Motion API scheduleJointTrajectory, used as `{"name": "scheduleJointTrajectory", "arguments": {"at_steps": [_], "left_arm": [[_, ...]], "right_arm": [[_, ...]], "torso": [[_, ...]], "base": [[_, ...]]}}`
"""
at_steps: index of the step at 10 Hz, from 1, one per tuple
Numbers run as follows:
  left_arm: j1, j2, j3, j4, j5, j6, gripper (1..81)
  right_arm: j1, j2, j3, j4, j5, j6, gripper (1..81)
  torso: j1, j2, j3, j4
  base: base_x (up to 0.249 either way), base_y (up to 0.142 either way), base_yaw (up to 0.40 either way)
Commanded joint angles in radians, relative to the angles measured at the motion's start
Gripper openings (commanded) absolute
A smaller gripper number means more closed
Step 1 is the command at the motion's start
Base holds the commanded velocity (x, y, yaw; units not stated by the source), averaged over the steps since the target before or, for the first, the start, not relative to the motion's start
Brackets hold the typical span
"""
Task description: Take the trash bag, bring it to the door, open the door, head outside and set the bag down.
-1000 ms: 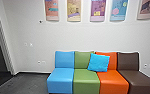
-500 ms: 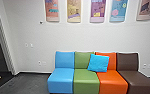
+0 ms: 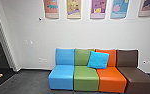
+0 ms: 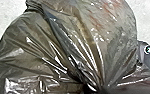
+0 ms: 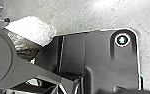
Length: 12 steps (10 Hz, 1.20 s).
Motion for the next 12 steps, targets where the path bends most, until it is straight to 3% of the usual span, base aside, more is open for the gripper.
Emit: {"name": "scheduleJointTrajectory", "arguments": {"at_steps": [1, 5, 6, 8, 12], "left_arm": [[-0.031, 0.021, -0.052, 0.024, 0.046, 0.008, 1.0], [-0.023, 0.044, -0.065, 0.036, 0.046, 0.011, 1.0], [-0.018, 0.050, -0.066, 0.045, 0.046, 0.011, 1.0], [-0.003, 0.090, -0.121, 0.052, 0.046, 0.016, 1.0], [0.023, 0.173, -0.224, 0.091, 0.047, 0.018, 1.0]], "right_arm": [[0.037, 0.004, -0.020, -0.017, -0.051, -0.006, 81.1], [0.030, 0.018, -0.032, -0.023, -0.051, -0.006, 81.1], [0.025, 0.024, -0.044, -0.024, -0.051, -0.006, 81.1], [0.011, 0.061, -0.107, -0.020, -0.052, -0.004, 81.1], [-0.013, 0.133, -0.222, -0.018, -0.051, -0.004, 81.1]], "torso": [[-0.063, 0.098, 0.092, 0.000], [-0.141, 0.217, 0.206, 0.000], [-0.163, 0.252, 0.143, 0.000], [-0.204, 0.310, 0.193, 0.000], [-0.287, 0.440, 0.209, 0.000]], "base": [[0.000, 0.000, 0.000], [0.000, 0.000, 0.000], [0.000, 0.000, 0.000], [0.000, 0.000, 0.000], [0.000, 0.000, 0.000]]}}
